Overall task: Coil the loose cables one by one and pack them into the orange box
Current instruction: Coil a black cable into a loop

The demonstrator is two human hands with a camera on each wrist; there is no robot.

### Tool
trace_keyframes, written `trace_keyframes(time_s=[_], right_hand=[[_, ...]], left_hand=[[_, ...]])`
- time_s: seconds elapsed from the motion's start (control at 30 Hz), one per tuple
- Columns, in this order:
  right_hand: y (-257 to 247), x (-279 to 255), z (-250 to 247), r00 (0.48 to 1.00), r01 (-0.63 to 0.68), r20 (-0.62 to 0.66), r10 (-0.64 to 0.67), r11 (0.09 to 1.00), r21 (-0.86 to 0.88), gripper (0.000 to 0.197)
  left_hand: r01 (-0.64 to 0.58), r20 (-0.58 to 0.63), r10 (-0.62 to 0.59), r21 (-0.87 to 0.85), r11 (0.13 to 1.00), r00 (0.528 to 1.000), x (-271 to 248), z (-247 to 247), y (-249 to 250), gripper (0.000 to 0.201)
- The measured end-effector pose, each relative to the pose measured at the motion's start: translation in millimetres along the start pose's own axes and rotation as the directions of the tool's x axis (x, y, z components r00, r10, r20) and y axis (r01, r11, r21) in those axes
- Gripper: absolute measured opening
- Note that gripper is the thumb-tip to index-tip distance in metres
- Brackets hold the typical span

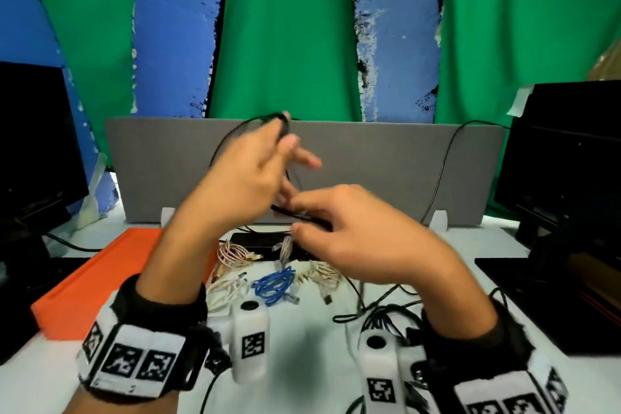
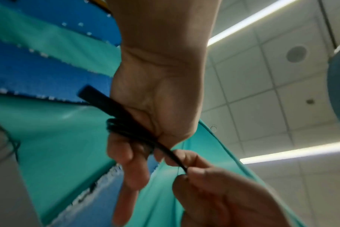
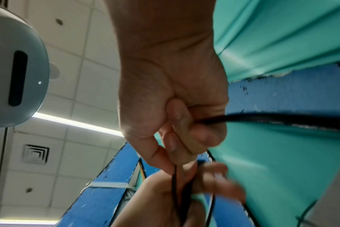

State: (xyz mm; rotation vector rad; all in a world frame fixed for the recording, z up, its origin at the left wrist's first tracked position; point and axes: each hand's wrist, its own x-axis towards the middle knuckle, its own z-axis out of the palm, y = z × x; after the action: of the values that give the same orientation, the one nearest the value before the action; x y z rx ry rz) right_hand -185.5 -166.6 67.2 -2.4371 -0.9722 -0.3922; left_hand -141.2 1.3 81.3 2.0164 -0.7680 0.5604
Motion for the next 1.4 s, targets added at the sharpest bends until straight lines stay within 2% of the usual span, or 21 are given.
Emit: trace_keyframes(time_s=[0.07,0.13,0.27,0.33,0.37,0.43,0.5,0.57,0.7,0.77,0.8,0.83,0.93,1.0,1.03,1.1,1.13,1.2,1.27,1.33,1.4], right_hand=[[7.8,-6.5,-14.1,0.994,0.001,-0.105,0.015,0.989,0.146,0.009],[17.3,-12.8,-28.0,0.965,0.039,-0.261,0.04,0.957,0.289,0.006],[26.8,-20.4,-40.6,0.867,0.129,-0.493,0.068,0.926,0.355,0.009],[24.5,-20.3,-40.4,0.824,0.158,-0.565,0.044,0.94,0.303,0.01],[24.8,-19.5,-39.9,0.805,0.159,-0.592,0.042,0.946,0.283,0.012],[30.1,-17.2,-39.2,0.783,0.123,-0.619,0.061,0.961,0.249,0.023],[38.4,-13.9,-38.3,0.787,0.04,-0.61,0.094,0.978,0.204,0.027],[42.8,-11.4,-35.5,0.84,-0.024,-0.529,0.122,0.982,0.188,0.026],[38.6,-10.3,-30.6,0.959,-0.154,-0.225,0.171,0.984,0.091,0.026],[35.0,-11.6,-26.3,0.976,-0.209,-0.042,0.212,0.976,0.061,0.031],[32.0,-12.0,-23.3,0.974,-0.227,0.033,0.225,0.972,0.064,0.032],[27.5,-12.2,-20.1,0.971,-0.231,0.088,0.225,0.971,0.066,0.032],[9.7,-11.3,-12.3,0.981,-0.122,0.152,0.119,0.992,0.01,0.033],[2.8,-10.4,-9.9,0.992,-0.056,0.107,0.062,0.997,-0.058,0.032],[1.2,-10.6,-10.9,0.997,-0.047,0.053,0.05,0.996,-0.07,0.03],[2.0,-11.8,-15.7,0.993,-0.047,-0.108,0.043,0.998,-0.033,0.021],[3.7,-13.1,-19.3,0.979,-0.057,-0.197,0.057,0.998,0.007,0.016],[9.4,-15.5,-25.6,0.938,-0.065,-0.335,0.093,0.994,0.092,0.016],[16.4,-17.0,-30.3,0.892,-0.04,-0.44,0.1,0.989,0.145,0.014],[23.0,-17.3,-33.4,0.842,0.008,-0.531,0.094,0.982,0.187,0.012],[26.3,-17.6,-35.7,0.798,0.06,-0.597,0.085,0.974,0.219,0.012]], left_hand=[[0.071,0.287,-0.087,0.066,0.995,0.954,-4.1,-0.7,-0.6,0.033],[0.156,0.514,-0.046,-0.172,0.973,0.856,-7.8,-0.8,4.0,0.037],[0.286,0.614,0.216,-0.613,0.737,0.759,-11.3,10.3,1.0,0.049],[0.311,0.568,0.334,-0.753,0.58,0.752,-12.2,21.0,6.2,0.039],[0.331,0.51,0.37,-0.83,0.449,0.776,-11.6,23.8,10.0,0.032],[0.333,0.343,0.407,-0.938,0.098,0.847,-8.3,24.8,17.4,0.026],[0.226,0.126,0.366,-0.943,-0.245,0.922,-4.1,23.1,19.0,0.031],[0.107,0.012,0.255,-0.927,-0.36,0.967,-0.3,20.7,18.0,0.041],[-0.111,-0.129,0.049,-0.957,-0.268,0.99,4.4,3.8,16.1,0.021],[-0.229,-0.233,-0.013,-0.944,-0.238,0.972,6.6,-4.3,12.7,0.036],[-0.279,-0.275,-0.043,-0.945,-0.17,0.96,7.0,-9.6,9.9,0.047],[-0.307,-0.305,-0.059,-0.951,-0.037,0.951,7.5,-13.1,8.6,0.049],[-0.277,-0.367,-0.05,-0.78,0.561,0.929,7.4,-8.0,7.4,0.03],[-0.215,-0.37,0.051,-0.417,0.883,0.928,6.6,1.2,4.6,0.021],[-0.174,-0.308,0.114,-0.175,0.969,0.945,6.2,5.1,1.5,0.02],[-0.091,-0.118,0.109,0.152,0.984,0.987,4.8,8.3,-6.0,0.021],[-0.052,0.003,0.052,0.174,0.983,0.999,3.8,8.6,-8.0,0.022],[0.043,0.305,-0.036,-0.018,0.999,0.952,0.7,7.9,-8.0,0.029],[0.229,0.564,0.013,-0.357,0.906,0.826,-2.7,8.8,-8.6,0.037],[0.369,0.664,0.142,-0.567,0.737,0.735,-4.8,11.1,-13.1,0.047],[0.4,0.652,0.281,-0.691,0.602,0.704,-5.9,15.5,-13.0,0.045]])
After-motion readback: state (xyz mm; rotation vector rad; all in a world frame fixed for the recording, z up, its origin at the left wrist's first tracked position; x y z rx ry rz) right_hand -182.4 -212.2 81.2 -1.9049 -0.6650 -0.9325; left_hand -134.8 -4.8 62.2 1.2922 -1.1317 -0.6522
